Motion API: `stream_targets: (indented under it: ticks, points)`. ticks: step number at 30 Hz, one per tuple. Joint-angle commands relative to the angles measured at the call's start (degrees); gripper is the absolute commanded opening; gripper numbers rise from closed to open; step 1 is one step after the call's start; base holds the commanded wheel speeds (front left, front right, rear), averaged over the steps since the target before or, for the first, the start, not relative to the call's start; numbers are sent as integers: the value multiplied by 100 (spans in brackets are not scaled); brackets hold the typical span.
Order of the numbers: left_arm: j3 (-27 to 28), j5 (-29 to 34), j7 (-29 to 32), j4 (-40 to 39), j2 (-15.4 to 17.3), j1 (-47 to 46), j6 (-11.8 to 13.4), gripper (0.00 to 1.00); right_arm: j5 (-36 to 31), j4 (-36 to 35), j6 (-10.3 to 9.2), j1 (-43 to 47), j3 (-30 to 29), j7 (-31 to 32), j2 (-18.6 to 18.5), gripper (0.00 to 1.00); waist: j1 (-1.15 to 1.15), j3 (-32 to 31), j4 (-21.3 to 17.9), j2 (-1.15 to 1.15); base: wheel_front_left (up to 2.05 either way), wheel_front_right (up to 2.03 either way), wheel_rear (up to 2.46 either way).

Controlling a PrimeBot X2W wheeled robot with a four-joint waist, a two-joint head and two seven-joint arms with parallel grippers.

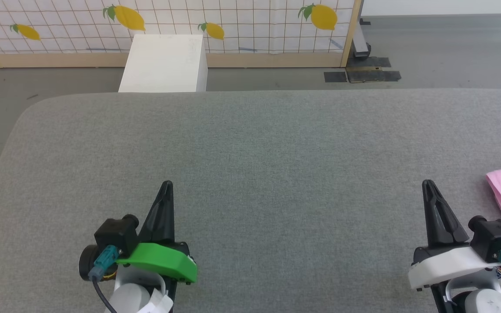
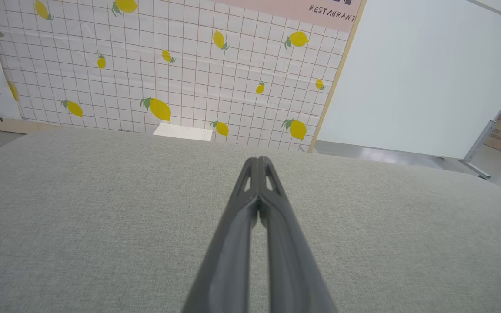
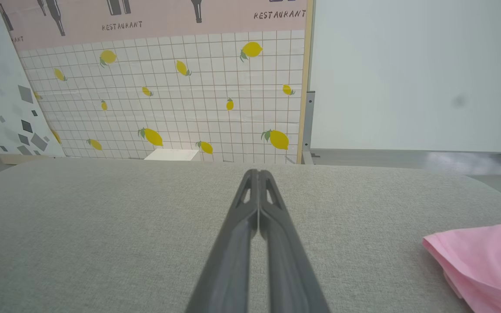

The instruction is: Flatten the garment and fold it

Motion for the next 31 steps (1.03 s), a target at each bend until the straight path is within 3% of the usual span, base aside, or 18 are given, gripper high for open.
stream_targets:
  ticks: [1, 31]
  points:
    - [2, 3, 3, -2, 0, 1, 0, 0, -1, -1, 0, 0, 2, 2, 0, 0, 0, -1, 1, 0, 0, 0, 0]
    - [198, 374, 339, -241, -4, 149, 49, 0, -114, -99, -2, 25, 90, 245, 7, 0, 0, -69, 152, 0, 0, 0, 0]
